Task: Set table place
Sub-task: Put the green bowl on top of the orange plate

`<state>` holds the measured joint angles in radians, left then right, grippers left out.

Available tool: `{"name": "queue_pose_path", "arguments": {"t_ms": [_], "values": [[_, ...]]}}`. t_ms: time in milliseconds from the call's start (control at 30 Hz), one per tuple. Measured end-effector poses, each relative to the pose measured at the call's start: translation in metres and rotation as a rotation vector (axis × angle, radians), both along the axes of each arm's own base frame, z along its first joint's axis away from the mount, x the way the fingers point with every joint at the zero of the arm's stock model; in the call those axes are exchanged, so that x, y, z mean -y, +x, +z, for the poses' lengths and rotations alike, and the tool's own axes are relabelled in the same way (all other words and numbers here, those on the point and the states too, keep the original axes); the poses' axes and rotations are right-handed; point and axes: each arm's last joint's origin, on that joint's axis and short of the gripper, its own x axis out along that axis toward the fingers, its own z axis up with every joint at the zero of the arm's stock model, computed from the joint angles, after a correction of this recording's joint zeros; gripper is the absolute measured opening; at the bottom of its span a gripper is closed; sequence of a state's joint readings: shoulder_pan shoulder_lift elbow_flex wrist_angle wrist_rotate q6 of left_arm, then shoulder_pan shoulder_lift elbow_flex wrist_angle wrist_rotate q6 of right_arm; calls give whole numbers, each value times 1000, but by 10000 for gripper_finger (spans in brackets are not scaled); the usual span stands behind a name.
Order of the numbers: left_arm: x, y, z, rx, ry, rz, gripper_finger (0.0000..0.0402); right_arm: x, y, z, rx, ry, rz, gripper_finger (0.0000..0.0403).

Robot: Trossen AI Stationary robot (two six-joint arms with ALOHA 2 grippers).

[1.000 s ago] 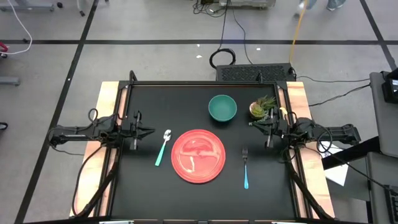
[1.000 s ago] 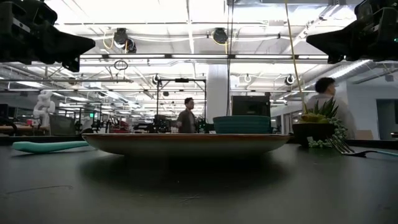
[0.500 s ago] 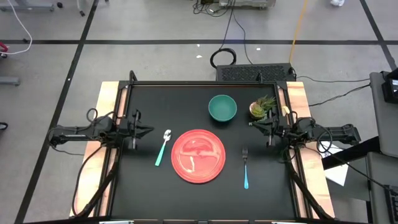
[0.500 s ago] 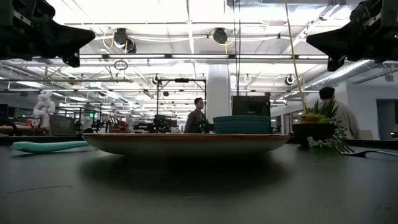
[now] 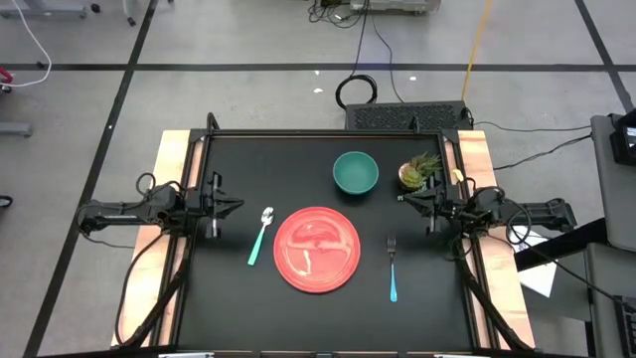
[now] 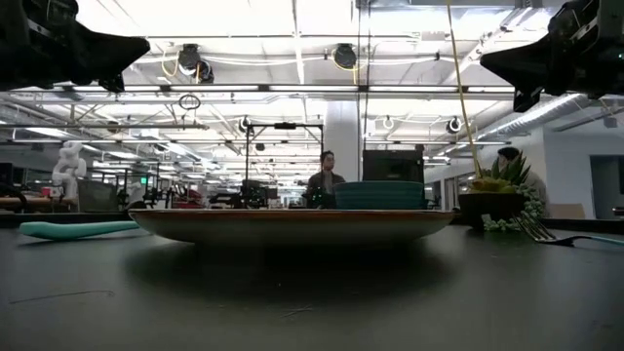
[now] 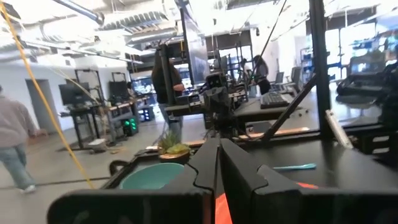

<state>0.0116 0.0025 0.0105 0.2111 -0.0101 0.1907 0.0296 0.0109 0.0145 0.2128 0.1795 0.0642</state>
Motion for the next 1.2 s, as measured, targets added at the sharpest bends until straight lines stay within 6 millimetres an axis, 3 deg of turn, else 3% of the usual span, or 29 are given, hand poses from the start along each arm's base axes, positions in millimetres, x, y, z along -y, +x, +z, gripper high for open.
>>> {"name": "queue_pose_path", "arguments": {"t_ms": [267,467,633,933,1200], "values": [[0,0,-1,-8,6,1,26,0,0,-1,-31,-109,-22,0],[0,1,-2,-24,-59,-12,26,0,0,0,-18,-87,-19,0],[-4,1,-2,-20,-120,117,26,0,0,0,-17,-107,-23,0],[-14,8,37,-58,-123,279,26,0,0,0,-20,-115,-25,0],[-38,49,77,-225,-132,286,26,0,0,1,-7,-128,-29,0]]}}
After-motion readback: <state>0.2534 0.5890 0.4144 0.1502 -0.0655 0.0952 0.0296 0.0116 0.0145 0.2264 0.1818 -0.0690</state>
